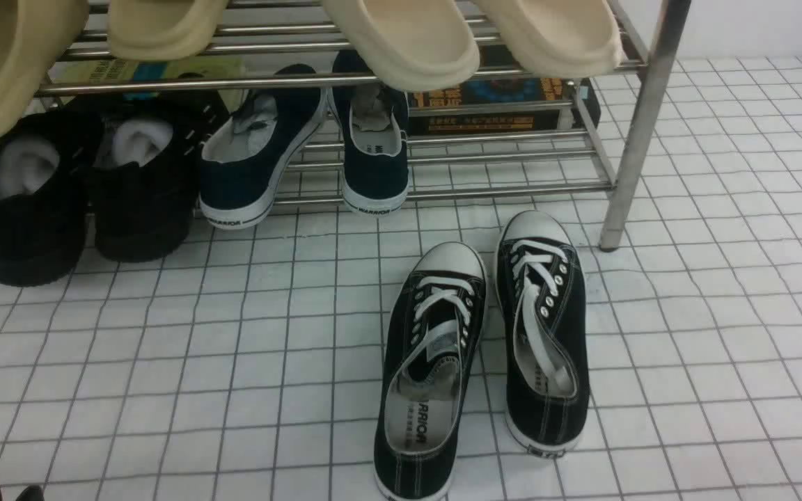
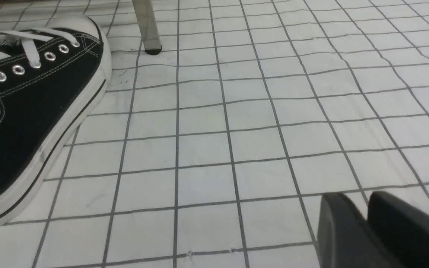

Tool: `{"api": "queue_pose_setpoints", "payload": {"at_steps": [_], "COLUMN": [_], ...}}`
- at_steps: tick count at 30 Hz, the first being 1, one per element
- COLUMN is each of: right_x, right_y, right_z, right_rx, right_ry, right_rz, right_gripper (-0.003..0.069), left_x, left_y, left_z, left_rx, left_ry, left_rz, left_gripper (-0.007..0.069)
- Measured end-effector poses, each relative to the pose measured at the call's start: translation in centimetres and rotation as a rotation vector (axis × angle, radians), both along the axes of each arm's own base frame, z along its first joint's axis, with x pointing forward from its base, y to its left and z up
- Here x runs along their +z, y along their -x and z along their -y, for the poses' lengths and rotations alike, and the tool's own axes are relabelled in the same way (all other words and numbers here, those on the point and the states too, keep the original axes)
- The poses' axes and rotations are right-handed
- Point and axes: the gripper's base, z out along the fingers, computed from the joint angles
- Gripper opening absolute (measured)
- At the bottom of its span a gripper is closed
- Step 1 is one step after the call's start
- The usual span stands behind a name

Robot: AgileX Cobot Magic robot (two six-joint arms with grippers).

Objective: Take the shoes off the shelf with your hand from the white checkered tablecloth.
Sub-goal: 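Grasp the leftmost shoe on the bottom shelf of the shoe rack with the left gripper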

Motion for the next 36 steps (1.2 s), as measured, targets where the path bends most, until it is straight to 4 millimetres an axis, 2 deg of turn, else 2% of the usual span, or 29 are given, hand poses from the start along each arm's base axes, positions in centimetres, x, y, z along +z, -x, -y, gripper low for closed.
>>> {"api": "queue_pose_setpoints", "payload": {"at_steps": [6, 16, 24, 25, 27, 29, 31, 32, 33, 34, 35, 36], "right_x": [0.0, 0.0, 0.0, 0.0, 0.0, 0.0, 0.0, 0.0, 0.0, 0.0, 0.0, 0.0], "right_y": [0.0, 0.0, 0.0, 0.0, 0.0, 0.0, 0.0, 0.0, 0.0, 0.0, 0.0, 0.0], "right_z": [0.0, 0.0, 0.0, 0.0, 0.0, 0.0, 0.0, 0.0, 0.0, 0.0, 0.0, 0.0], "right_rx": [0.000, 0.000, 0.000, 0.000, 0.000, 0.000, 0.000, 0.000, 0.000, 0.000, 0.000, 0.000], "right_ry": [0.000, 0.000, 0.000, 0.000, 0.000, 0.000, 0.000, 0.000, 0.000, 0.000, 0.000, 0.000], "right_rz": [0.000, 0.000, 0.000, 0.000, 0.000, 0.000, 0.000, 0.000, 0.000, 0.000, 0.000, 0.000], "right_gripper": [0.0139, 0.0149, 0.0161, 0.0162, 0.0166, 0.0168, 0.0169, 0.0169, 0.0171, 0.0174, 0.0174, 0.0176], "left_x": [0.0, 0.0, 0.1, 0.1, 0.1, 0.4, 1.0, 1.1, 1.4, 1.7, 1.7, 1.9], "left_y": [0.0, 0.0, 0.0, 0.0, -0.1, -0.1, -0.2, -0.2, -0.2, -0.2, -0.2, -0.2], "left_z": [0.0, -0.4, -0.4, -0.3, 0.1, 0.6, 1.0, 1.0, 1.2, 1.2, 1.2, 1.2], "left_rx": [0.001, 0.011, 0.015, 0.020, 0.033, 0.052, 0.080, 0.083, 0.101, 0.111, 0.112, 0.118], "left_ry": [-0.008, -0.123, -0.116, -0.064, 0.152, 0.424, 0.767, 0.813, 1.025, 1.148, 1.166, 1.259], "left_rz": [0.001, 0.010, 0.011, 0.011, 0.014, 0.022, 0.029, 0.027, 0.027, 0.027, 0.028, 0.034], "left_gripper": [0.0240, 0.0240, 0.0240, 0.0240, 0.0240, 0.0240, 0.0240, 0.0240, 0.0240, 0.0240, 0.0240, 0.0240]}}
